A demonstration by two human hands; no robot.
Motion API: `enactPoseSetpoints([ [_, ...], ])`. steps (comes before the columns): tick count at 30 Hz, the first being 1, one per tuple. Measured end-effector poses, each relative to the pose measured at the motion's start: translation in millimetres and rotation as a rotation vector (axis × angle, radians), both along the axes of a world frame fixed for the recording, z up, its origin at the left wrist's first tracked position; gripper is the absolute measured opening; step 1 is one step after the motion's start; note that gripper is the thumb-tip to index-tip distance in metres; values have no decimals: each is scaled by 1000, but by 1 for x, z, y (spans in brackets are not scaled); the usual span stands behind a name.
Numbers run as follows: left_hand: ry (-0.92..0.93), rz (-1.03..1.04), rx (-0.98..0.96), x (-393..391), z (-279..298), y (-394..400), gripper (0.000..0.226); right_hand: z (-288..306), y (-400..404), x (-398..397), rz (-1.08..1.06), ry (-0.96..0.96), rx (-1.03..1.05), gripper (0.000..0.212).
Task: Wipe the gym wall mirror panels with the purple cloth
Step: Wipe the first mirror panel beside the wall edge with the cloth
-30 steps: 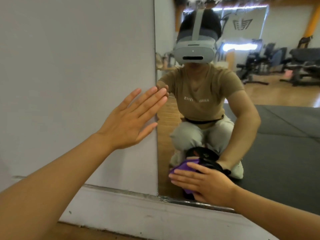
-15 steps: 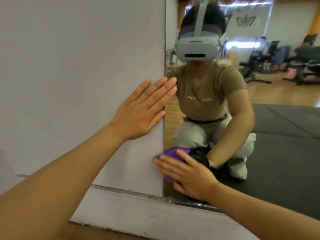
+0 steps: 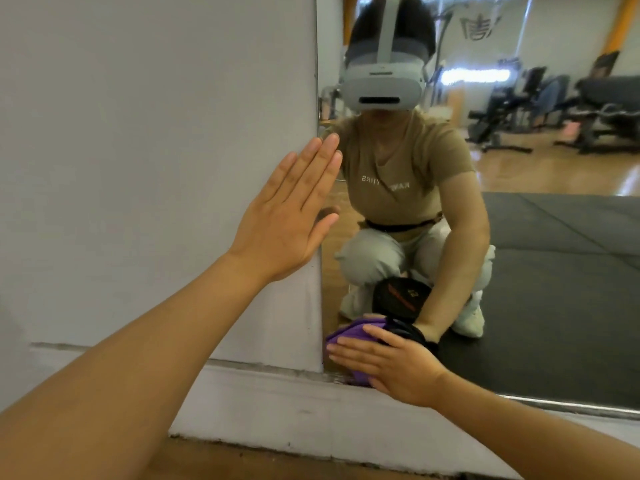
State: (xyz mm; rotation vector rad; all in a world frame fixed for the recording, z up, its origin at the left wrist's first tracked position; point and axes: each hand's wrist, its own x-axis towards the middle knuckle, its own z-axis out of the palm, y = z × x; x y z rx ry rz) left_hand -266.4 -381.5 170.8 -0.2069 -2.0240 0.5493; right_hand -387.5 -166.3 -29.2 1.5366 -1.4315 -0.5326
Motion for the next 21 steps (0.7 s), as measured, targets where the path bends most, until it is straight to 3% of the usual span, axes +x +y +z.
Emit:
enactPoseSetpoints([
  [7,22,-47,49,-6,-5,-1,63,167,21,-11,-14,-84,-572,63],
  [10,49,-62,111,-10,-9,6,63,200,25,-14,-36,-79,-756,62],
  [15,105,-41,206,-15,-18,23,65,143,23,-10,-59,-136,-762,67],
  [21,170,46,237,-21,-29,37,64,12,53,-17,-140,-12,-361,78],
])
